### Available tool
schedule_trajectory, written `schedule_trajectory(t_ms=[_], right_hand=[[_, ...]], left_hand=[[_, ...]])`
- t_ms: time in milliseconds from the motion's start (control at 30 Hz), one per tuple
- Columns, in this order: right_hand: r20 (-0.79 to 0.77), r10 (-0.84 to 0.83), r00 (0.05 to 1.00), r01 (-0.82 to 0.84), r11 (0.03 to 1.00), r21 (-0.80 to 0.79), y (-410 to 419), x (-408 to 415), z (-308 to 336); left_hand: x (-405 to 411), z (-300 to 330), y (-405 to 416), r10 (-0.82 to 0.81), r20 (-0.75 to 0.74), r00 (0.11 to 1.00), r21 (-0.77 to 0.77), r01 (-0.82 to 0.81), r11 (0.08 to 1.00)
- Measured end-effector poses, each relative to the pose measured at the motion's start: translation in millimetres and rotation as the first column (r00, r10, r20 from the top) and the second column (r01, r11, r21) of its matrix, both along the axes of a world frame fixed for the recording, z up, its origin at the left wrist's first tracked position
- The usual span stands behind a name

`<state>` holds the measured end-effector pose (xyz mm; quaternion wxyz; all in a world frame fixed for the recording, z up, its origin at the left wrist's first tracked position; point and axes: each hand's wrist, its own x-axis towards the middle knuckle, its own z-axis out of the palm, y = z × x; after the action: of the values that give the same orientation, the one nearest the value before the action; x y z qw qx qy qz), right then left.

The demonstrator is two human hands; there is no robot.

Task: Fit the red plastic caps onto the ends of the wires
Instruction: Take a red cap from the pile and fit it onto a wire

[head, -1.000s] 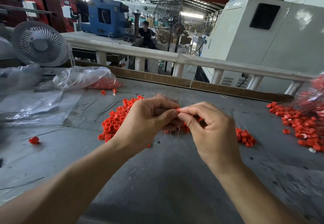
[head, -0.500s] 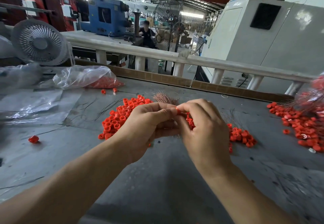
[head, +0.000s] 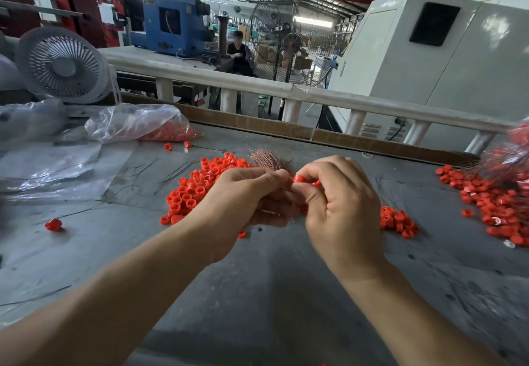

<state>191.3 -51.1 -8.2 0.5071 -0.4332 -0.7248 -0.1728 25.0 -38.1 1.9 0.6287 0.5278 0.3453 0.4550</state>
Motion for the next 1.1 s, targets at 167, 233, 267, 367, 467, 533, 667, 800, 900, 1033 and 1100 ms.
schedule_trajectory(t_ms=[167, 233, 267, 367, 467, 533, 667, 800, 900, 1033, 1100], right_hand=[[0.018, 0.055, 0.998, -0.055, 0.998, 0.004, -3.4, -3.8, 2.3], [0.024, 0.074, 0.997, -0.074, 0.997, 0.000, -5.3, -2.4, 3.8], [0.036, 0.073, 0.997, -0.074, 0.997, 0.007, -6.6, -1.8, 4.5], [0.062, 0.064, 0.996, -0.066, 0.997, 0.032, -10.7, -2.8, 4.3], [0.029, 0.098, 0.995, -0.099, 0.995, 0.021, -11.0, -5.2, 2.5], [0.009, 0.133, 0.991, -0.133, 0.991, 0.015, -9.9, -6.1, 1.7], [-0.030, 0.173, 0.984, -0.173, 0.985, -0.004, -9.0, -7.1, 0.3], [-0.081, 0.191, 0.978, -0.194, 0.981, -0.026, -8.5, -8.4, -2.1], [-0.106, 0.194, 0.975, -0.201, 0.978, -0.063, -7.6, -9.9, -4.1], [-0.162, 0.199, 0.967, -0.219, 0.969, -0.117, -6.7, -9.7, -5.6], [-0.179, 0.195, 0.964, -0.220, 0.967, -0.127, -6.2, -9.3, -5.7]], left_hand=[[1.5, 2.3, -2.8, -0.070, -0.033, 0.997, -0.061, 0.068, 0.996], [1.8, 3.9, -3.1, -0.074, 0.006, 0.997, -0.071, 0.074, 0.995], [1.9, 4.4, -2.6, -0.077, 0.032, 0.996, -0.073, 0.079, 0.994], [2.4, 4.9, -1.3, -0.084, 0.095, 0.992, -0.064, 0.091, 0.994], [2.6, 5.6, -1.1, -0.097, 0.148, 0.984, -0.039, 0.104, 0.994], [1.8, 5.5, -1.0, -0.116, 0.170, 0.979, -0.011, 0.119, 0.993], [-0.1, 3.6, -0.3, -0.130, 0.195, 0.972, 0.034, 0.126, 0.992], [-0.7, 1.5, 1.8, -0.037, 0.235, 0.971, 0.037, 0.029, 0.999], [-1.4, 1.2, 3.9, 0.057, 0.221, 0.974, 0.040, -0.067, 0.997], [-1.8, 2.1, 3.2, 0.130, 0.167, 0.977, 0.068, -0.143, 0.987], [-1.7, 2.3, 2.9, 0.155, 0.152, 0.976, 0.068, -0.167, 0.984]])
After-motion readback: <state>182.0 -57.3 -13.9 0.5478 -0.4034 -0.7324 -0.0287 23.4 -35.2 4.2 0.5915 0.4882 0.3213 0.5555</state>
